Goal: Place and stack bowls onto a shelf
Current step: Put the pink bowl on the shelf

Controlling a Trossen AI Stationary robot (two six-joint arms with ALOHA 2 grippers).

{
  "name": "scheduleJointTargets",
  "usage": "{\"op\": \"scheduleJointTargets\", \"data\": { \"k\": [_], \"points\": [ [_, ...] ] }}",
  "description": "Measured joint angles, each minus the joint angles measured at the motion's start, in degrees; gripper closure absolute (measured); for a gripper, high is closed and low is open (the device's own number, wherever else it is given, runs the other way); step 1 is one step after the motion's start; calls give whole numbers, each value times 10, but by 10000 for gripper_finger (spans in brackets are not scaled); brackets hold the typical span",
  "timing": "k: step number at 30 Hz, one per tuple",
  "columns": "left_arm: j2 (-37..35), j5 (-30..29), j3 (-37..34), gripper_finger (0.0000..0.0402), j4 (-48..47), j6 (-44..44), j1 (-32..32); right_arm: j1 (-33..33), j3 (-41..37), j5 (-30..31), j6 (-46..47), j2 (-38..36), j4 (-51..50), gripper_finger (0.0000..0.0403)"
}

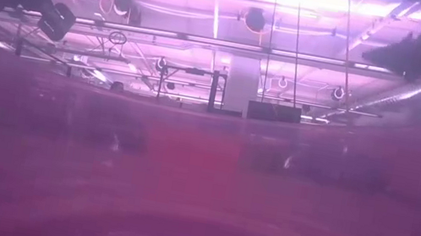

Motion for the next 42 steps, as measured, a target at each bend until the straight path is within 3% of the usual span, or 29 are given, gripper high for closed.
{"op": "scheduleJointTargets", "data": {
  "k": [6, 13, 20, 26, 33, 42],
  "points": [
    [0, 2, 0, 378, 0, 19, 0, 0, 108, 5, 13, 52, -88, 385],
    [0, 71, 0, 378, 0, 18, 0, 0, 223, 3, -51, 119, -222, 326],
    [0, 80, 0, 378, 0, 17, 0, 0, 344, 19, -114, 198, -416, 288],
    [0, 80, 0, 378, 0, 17, 0, 0, 439, 33, -117, 285, -602, 286],
    [0, 80, 0, 378, 0, 17, 0, 0, 454, 32, -124, 382, -739, 288],
    [0, 80, 0, 378, 0, 18, -1, 3, 428, -1, -182, 488, -741, 288]
  ]
}}
